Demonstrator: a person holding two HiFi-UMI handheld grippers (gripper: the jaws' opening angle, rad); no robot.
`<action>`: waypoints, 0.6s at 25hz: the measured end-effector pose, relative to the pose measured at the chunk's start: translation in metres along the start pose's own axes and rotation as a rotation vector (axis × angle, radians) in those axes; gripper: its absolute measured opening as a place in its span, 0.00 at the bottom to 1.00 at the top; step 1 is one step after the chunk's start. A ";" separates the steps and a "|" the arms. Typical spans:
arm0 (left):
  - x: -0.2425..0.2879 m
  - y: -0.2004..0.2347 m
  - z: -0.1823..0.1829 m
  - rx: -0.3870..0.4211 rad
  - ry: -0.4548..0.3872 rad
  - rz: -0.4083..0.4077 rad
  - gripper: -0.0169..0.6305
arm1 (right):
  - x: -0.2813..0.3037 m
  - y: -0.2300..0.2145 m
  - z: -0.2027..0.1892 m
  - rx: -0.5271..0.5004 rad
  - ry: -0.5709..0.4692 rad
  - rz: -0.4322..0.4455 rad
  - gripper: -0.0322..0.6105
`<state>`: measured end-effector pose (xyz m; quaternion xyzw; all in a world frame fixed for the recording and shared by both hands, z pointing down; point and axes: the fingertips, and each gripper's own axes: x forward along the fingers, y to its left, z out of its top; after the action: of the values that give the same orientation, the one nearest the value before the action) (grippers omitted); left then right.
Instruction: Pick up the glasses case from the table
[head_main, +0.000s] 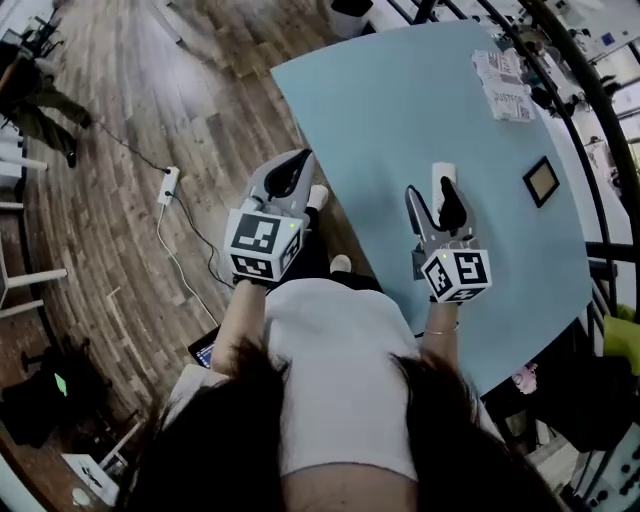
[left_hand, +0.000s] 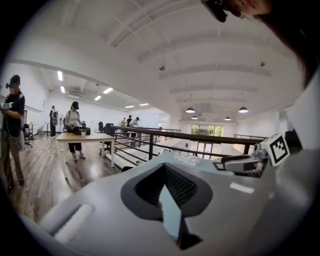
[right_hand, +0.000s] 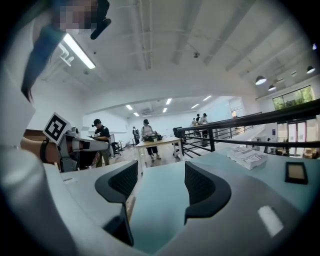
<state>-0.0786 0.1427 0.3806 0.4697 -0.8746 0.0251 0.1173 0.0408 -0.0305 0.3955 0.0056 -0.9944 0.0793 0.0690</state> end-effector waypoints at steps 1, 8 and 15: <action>0.016 -0.001 0.004 0.008 0.001 -0.038 0.11 | 0.001 -0.011 0.001 0.009 -0.005 -0.040 0.47; 0.134 -0.014 0.039 0.058 0.004 -0.334 0.11 | 0.010 -0.074 0.020 0.043 -0.042 -0.343 0.50; 0.218 -0.050 0.055 0.121 0.031 -0.583 0.11 | 0.008 -0.118 0.022 0.100 -0.056 -0.565 0.54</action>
<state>-0.1632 -0.0717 0.3743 0.7068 -0.6979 0.0494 0.1047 0.0320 -0.1508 0.3935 0.2881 -0.9498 0.1057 0.0607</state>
